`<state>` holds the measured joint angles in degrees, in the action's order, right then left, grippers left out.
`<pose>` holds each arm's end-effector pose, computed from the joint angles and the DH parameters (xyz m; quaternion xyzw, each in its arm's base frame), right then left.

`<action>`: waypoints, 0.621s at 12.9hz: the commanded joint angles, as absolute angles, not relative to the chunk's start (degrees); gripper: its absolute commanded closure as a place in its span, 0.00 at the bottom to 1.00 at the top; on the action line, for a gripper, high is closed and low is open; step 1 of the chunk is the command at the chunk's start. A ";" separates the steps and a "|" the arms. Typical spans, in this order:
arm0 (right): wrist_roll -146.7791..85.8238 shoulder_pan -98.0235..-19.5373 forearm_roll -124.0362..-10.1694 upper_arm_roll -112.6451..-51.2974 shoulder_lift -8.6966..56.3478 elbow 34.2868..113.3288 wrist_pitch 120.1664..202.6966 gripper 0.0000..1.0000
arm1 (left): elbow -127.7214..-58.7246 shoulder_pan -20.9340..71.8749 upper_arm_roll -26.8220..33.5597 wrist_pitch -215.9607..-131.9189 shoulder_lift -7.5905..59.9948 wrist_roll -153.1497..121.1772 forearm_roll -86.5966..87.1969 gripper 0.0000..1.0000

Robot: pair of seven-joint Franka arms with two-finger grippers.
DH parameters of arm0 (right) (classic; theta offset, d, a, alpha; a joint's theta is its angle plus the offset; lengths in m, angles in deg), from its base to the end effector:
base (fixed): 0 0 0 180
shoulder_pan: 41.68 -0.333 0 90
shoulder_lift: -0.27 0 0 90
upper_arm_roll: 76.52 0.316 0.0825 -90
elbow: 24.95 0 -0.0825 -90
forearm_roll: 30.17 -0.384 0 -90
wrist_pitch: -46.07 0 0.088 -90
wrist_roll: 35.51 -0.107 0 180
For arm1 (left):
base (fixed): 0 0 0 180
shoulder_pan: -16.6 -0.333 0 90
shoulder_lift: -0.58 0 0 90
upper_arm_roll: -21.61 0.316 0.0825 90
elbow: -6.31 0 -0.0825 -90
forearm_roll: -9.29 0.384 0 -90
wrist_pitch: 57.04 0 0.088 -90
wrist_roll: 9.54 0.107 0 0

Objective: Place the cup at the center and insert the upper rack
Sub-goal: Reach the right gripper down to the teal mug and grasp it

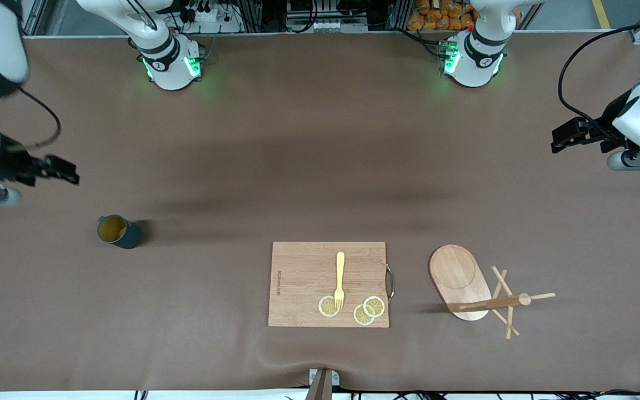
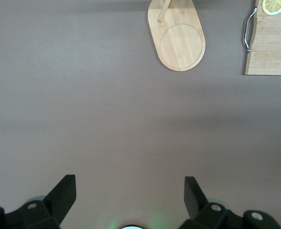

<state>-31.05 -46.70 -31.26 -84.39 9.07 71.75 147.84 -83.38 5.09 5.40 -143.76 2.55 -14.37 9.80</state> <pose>0.6021 -0.0239 0.4978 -0.9994 -0.0123 0.0318 0.0008 0.5561 -0.0420 0.6039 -0.9991 -0.0011 0.0423 0.0032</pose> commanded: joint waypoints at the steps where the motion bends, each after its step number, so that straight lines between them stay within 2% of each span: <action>1: -31.03 -46.25 -32.19 -84.26 15.63 71.28 154.24 0.00 | -83.33 5.00 5.17 -143.09 2.25 -14.98 9.82 0.00; 4: -31.03 -46.08 -32.19 -84.17 20.39 73.31 160.84 0.00 | -83.33 4.91 5.17 -143.09 2.34 -14.90 9.73 0.00; 8: -30.59 -46.08 -32.28 -84.17 23.74 74.62 161.82 0.00 | -83.33 5.17 5.17 -143.09 2.60 -15.42 9.82 0.00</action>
<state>-31.03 -46.65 -31.28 -84.47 23.27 73.73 161.30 -83.64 5.09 5.40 -143.76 2.69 -14.37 9.80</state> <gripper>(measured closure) 0.000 0.000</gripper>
